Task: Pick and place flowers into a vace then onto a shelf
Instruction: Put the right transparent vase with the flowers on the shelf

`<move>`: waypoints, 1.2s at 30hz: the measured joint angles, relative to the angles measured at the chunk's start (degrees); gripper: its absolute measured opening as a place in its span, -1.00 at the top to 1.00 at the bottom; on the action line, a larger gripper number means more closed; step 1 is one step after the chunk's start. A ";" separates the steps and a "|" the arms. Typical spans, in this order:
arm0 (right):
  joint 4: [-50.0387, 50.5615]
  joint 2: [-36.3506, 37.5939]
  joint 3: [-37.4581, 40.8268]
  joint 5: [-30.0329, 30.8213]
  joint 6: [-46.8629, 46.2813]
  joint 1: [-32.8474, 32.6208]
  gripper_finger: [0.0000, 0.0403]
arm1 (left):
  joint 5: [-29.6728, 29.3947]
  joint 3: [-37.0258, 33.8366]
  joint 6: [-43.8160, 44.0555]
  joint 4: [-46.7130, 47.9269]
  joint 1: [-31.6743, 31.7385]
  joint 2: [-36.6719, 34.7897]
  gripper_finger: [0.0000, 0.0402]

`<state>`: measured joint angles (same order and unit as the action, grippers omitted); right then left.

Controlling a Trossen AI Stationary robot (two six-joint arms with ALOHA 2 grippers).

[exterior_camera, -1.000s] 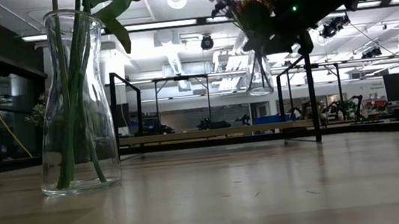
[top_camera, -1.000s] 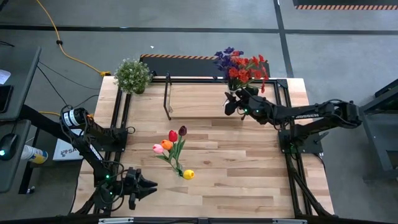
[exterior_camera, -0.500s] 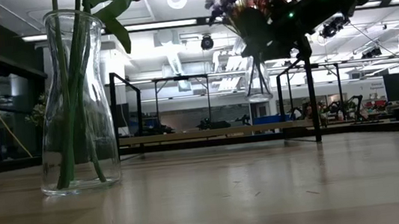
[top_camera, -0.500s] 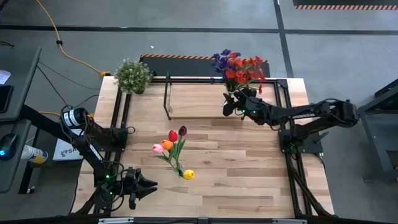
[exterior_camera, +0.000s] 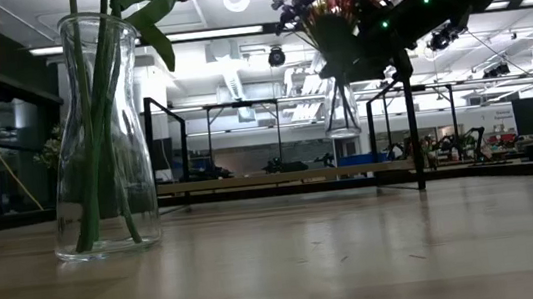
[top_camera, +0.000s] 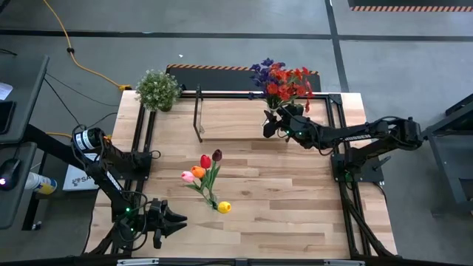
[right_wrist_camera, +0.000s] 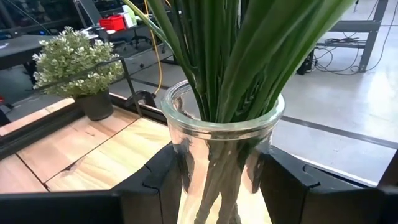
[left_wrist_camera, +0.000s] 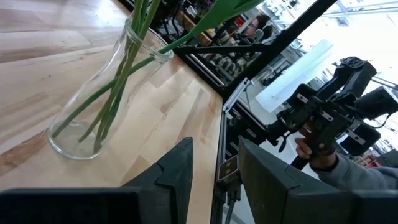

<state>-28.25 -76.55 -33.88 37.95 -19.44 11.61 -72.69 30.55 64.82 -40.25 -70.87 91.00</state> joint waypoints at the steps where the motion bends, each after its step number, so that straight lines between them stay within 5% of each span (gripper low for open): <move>1: -0.04 -0.17 -0.03 0.18 0.10 -0.01 0.20 | 0.02 0.00 0.01 0.00 0.00 0.00 0.19; 36: -2.87 -0.62 -2.35 0.59 4.48 -4.17 0.20 | 0.00 0.00 0.03 0.13 0.00 0.00 0.19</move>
<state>-31.12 -77.17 -36.23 38.54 -14.96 7.43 -72.69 30.55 64.85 -40.12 -70.87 91.00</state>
